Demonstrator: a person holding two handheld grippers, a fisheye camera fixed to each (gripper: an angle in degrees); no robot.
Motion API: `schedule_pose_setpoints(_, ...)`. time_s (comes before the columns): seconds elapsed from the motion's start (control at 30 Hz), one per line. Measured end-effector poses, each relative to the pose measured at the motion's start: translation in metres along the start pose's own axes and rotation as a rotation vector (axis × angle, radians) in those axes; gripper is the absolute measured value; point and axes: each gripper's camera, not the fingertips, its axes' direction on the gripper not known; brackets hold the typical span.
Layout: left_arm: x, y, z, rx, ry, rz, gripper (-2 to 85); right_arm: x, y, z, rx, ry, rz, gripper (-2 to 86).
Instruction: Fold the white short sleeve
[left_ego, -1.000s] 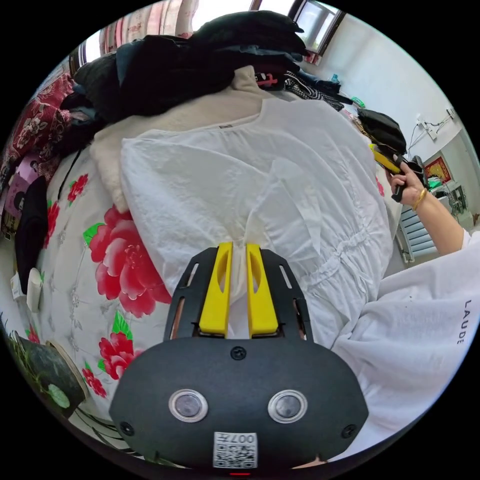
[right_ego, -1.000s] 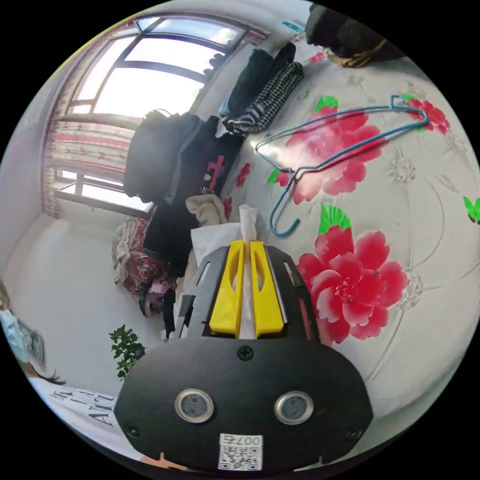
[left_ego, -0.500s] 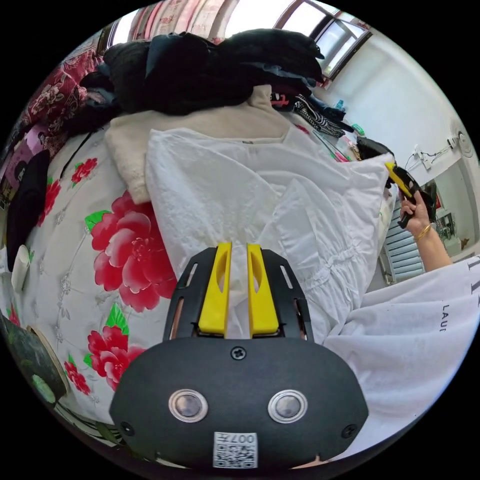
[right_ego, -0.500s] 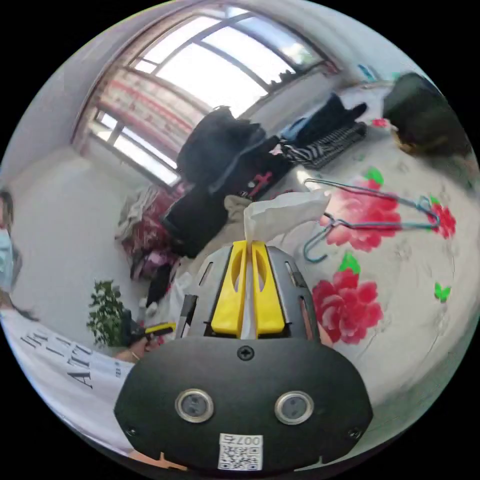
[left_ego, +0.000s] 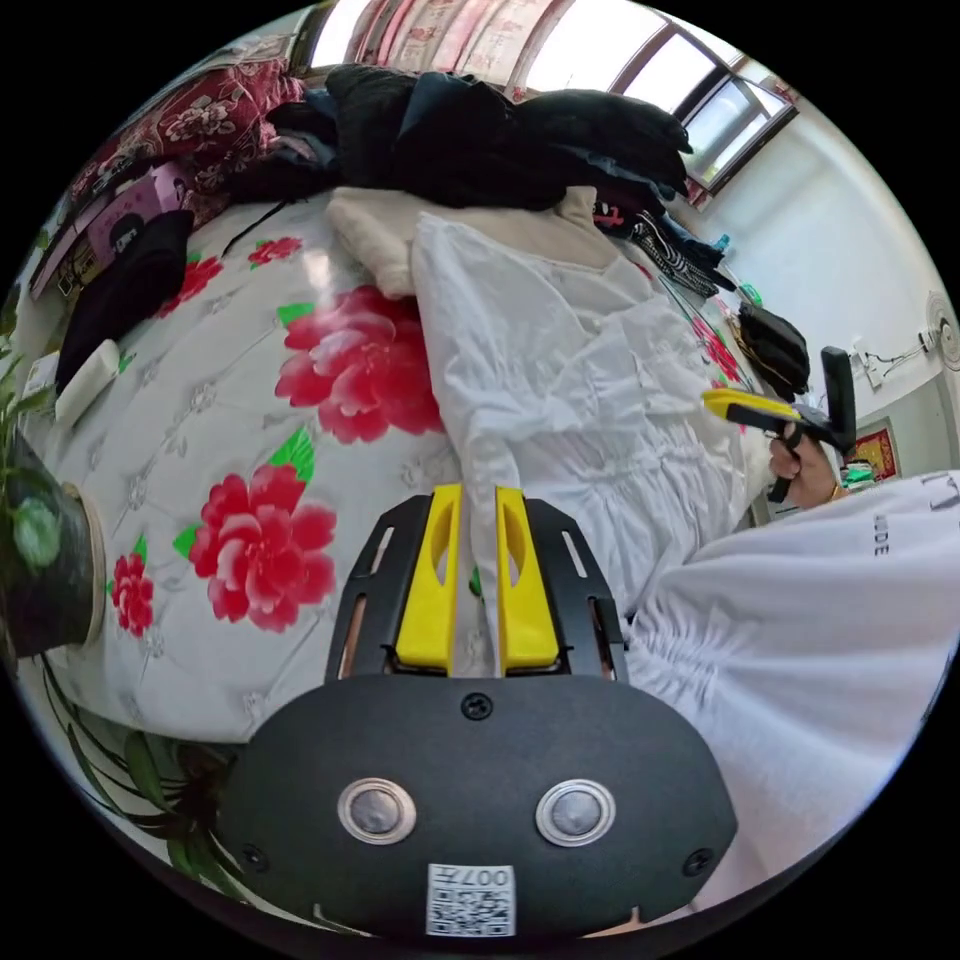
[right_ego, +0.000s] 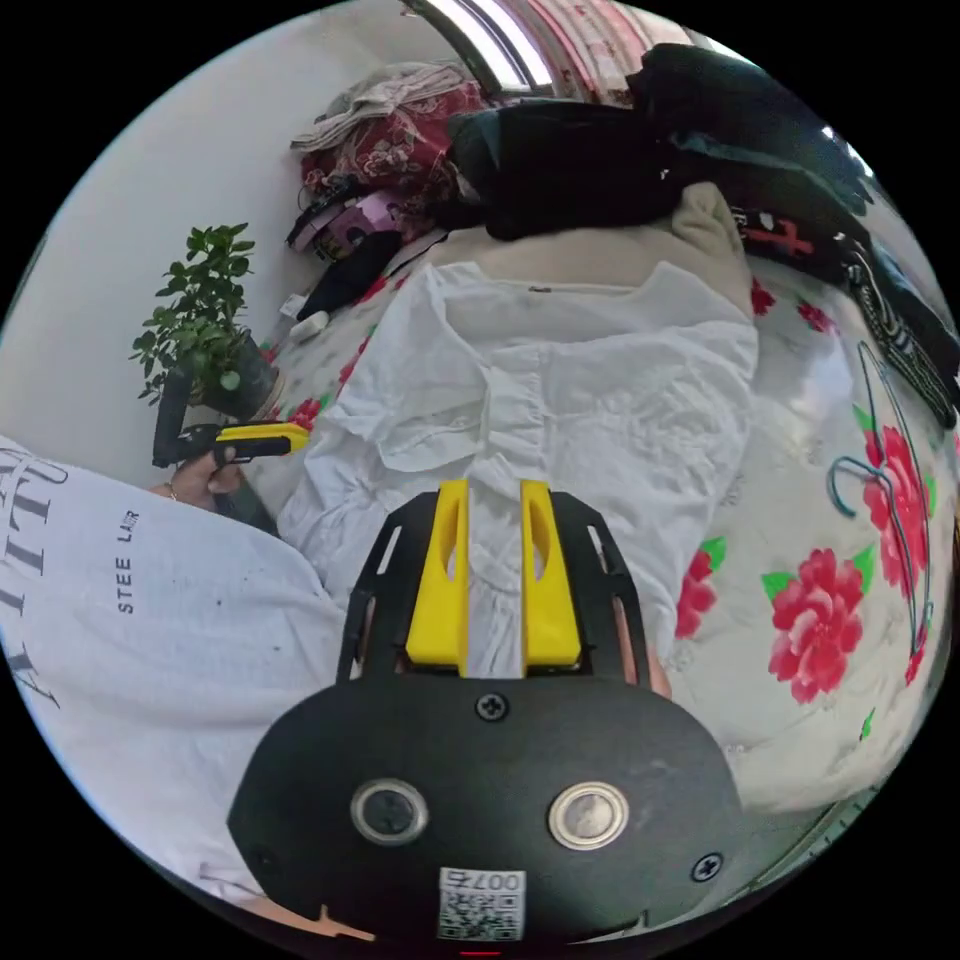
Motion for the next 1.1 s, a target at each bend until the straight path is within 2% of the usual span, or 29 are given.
schedule_pose_setpoints(0.17,0.003,0.049,0.004,-0.115,0.024,0.013,7.8,0.045,0.069,-0.056,-0.016,0.070,0.212,9.5)
schedule_pose_setpoints(0.27,0.007,0.068,0.011,-0.173,0.041,0.019,9.4,0.067,0.114,-0.059,-0.136,0.075,0.325,11.2)
schedule_pose_setpoints(0.4,0.020,0.074,0.026,-0.212,0.080,0.021,12.0,0.074,0.136,-0.029,-0.296,0.008,0.321,11.9)
schedule_pose_setpoints(0.53,0.051,0.064,0.038,-0.273,-0.031,0.107,13.0,0.074,0.125,0.013,-0.421,-0.077,0.254,10.5)
schedule_pose_setpoints(0.63,0.072,0.066,0.049,-0.323,-0.116,0.161,10.6,0.076,0.115,0.030,-0.483,-0.095,0.208,7.3)
schedule_pose_setpoints(0.7,0.076,0.068,0.056,-0.319,-0.153,0.133,5.9,0.078,0.111,0.030,-0.487,-0.100,0.189,4.0)
schedule_pose_setpoints(0.73,0.073,0.067,0.060,-0.311,-0.195,0.094,0.5,0.081,0.108,0.027,-0.479,-0.109,0.184,2.3)
schedule_pose_setpoints(0.77,0.071,0.064,0.063,-0.320,-0.236,0.097,-0.1,0.083,0.107,0.025,-0.473,-0.121,0.180,1.8)
schedule_pose_setpoints(0.8,0.069,0.062,0.065,-0.327,-0.207,0.117,-0.4,0.087,0.105,0.020,-0.462,-0.156,0.173,1.0)
schedule_pose_setpoints(0.87,0.056,0.049,0.067,-0.329,-0.013,0.139,-0.8,0.094,0.102,0.007,-0.423,-0.206,0.162,0.4)
schedule_pose_setpoints(0.93,0.040,0.036,0.062,-0.300,0.107,0.111,-0.9,0.108,0.096,-0.018,-0.327,-0.291,0.181,0.0)
schedule_pose_setpoints(1.1,-0.007,-0.016,0.035,-0.084,0.366,0.044,-0.9,0.150,0.072,-0.075,-0.002,-0.468,0.265,-0.2)
